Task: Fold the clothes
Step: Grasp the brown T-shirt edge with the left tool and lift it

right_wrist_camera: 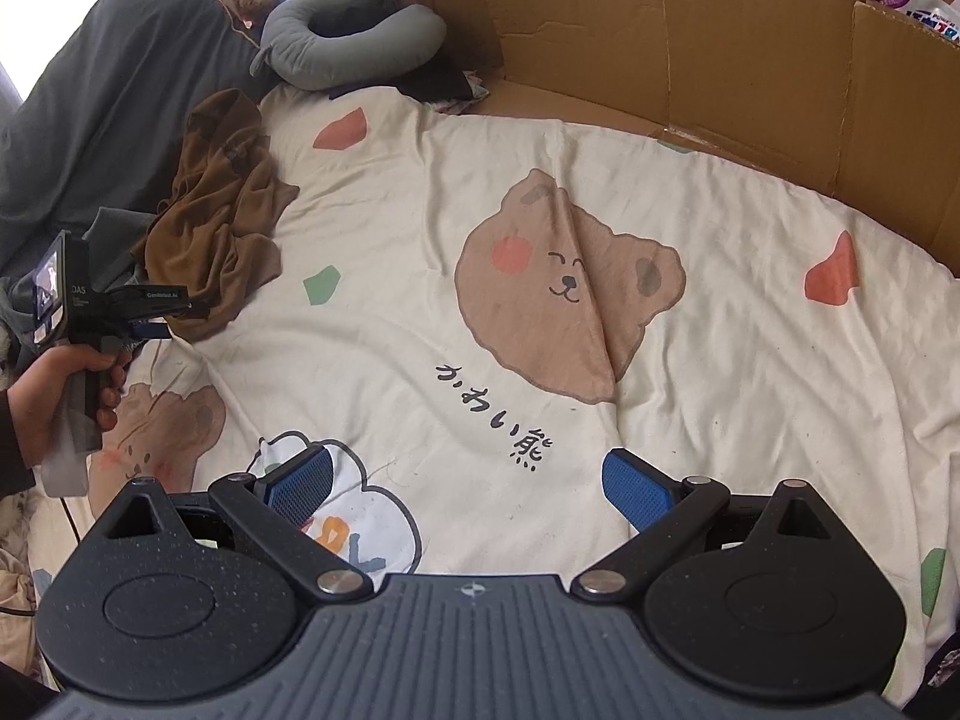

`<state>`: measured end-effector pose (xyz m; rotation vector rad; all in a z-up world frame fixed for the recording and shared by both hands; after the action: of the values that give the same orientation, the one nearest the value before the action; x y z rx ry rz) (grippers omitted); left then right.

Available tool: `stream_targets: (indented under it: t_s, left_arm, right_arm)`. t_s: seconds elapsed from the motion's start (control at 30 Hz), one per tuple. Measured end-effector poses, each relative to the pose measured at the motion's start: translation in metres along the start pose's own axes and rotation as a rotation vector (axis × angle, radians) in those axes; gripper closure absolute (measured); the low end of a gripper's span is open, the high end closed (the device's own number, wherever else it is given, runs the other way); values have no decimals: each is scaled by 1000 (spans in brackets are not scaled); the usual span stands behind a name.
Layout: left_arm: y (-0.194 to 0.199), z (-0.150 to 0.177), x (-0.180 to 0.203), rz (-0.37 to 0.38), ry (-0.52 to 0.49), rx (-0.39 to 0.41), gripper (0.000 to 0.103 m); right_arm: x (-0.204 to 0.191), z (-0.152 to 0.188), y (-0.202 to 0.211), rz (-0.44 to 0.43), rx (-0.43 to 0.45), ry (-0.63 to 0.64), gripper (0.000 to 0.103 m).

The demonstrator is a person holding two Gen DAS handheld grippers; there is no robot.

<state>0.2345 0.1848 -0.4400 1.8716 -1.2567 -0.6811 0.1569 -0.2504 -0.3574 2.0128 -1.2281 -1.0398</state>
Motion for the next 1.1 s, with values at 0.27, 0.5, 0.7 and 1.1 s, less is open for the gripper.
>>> stream_targets:
  t_s: [0.27, 0.5, 0.7, 1.1]
  left_arm:
    - [22, -4, -13, 9, 40, 44, 98]
    - [64, -1, -11, 74, -44, 80, 99]
    - [87, 15, -10, 133, -59, 43, 99]
    - [135, 48, 51, 333, -221, 5, 100]
  right_arm:
    - [6, 4, 0, 4, 0, -13, 3]
    - [7, 4, -1, -5, 6, -16, 3]
    - [3, 6, 0, -18, 4, -12, 3]
    - [-4, 7, 1, -60, 3, -18, 3]
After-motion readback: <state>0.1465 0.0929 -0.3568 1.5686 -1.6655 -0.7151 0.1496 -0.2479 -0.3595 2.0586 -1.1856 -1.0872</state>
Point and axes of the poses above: each gripper's, at about its wrist camera, not at the fingertips, and y roughly against the way its jaws point, x to its right, z to its underside, the point moved 5 cm from there along -y, roughly the way its jaws point, and after that the axes turned 4 degrees about -z, right-handed, at the moved point
